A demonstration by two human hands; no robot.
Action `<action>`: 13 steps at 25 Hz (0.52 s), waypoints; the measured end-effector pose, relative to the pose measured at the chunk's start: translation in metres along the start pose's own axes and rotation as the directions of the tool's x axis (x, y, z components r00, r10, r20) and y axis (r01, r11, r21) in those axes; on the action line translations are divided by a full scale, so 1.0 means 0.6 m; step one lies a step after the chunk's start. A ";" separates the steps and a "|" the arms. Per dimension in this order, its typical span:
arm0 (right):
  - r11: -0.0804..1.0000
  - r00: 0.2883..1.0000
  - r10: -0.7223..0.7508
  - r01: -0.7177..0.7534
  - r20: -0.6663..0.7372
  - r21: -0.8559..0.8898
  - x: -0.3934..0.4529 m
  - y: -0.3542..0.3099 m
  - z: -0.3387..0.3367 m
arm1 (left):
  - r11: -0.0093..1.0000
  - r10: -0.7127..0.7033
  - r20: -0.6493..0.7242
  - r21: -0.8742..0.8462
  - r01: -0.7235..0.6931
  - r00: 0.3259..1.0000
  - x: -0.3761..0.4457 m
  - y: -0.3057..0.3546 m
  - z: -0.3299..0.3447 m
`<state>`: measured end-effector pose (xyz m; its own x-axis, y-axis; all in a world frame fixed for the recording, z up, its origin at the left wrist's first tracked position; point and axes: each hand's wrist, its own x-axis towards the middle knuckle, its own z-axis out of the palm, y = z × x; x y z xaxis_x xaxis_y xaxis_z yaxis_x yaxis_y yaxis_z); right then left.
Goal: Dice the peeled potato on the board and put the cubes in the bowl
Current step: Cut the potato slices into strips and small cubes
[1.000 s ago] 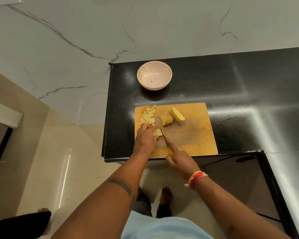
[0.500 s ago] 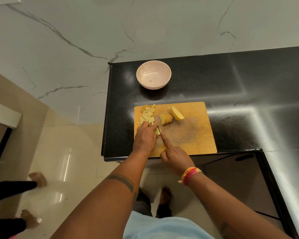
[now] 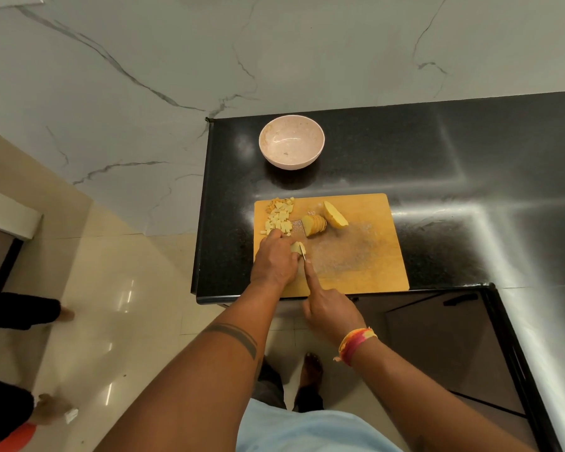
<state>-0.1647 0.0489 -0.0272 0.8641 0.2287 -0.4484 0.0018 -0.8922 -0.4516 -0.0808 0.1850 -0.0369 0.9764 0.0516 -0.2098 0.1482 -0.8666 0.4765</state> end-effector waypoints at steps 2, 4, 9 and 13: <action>1.000 1.000 -0.001 0.001 0.021 -0.001 -0.017 0.011 0.008 | 1.000 0.008 0.002 -0.007 -0.008 1.000 -0.001 -0.001 0.000; 1.000 1.000 0.005 -0.005 0.027 -0.005 -0.030 0.016 0.012 | 1.000 0.011 -0.004 -0.009 -0.011 1.000 -0.003 -0.002 0.001; 0.999 1.000 -0.005 0.006 -0.024 0.034 -0.037 0.019 0.004 | 1.000 0.025 -0.003 -0.019 -0.025 1.000 -0.010 -0.006 -0.001; 0.996 0.997 -0.034 0.041 -0.073 0.085 -0.009 0.002 -0.011 | 0.999 0.045 -0.009 -0.027 -0.045 0.999 -0.017 -0.010 -0.004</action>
<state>-0.1663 0.0440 -0.0203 0.8979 0.2303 -0.3753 -0.0058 -0.8460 -0.5331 -0.0913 0.1909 -0.0356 0.9834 0.0173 -0.1806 0.1084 -0.8541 0.5086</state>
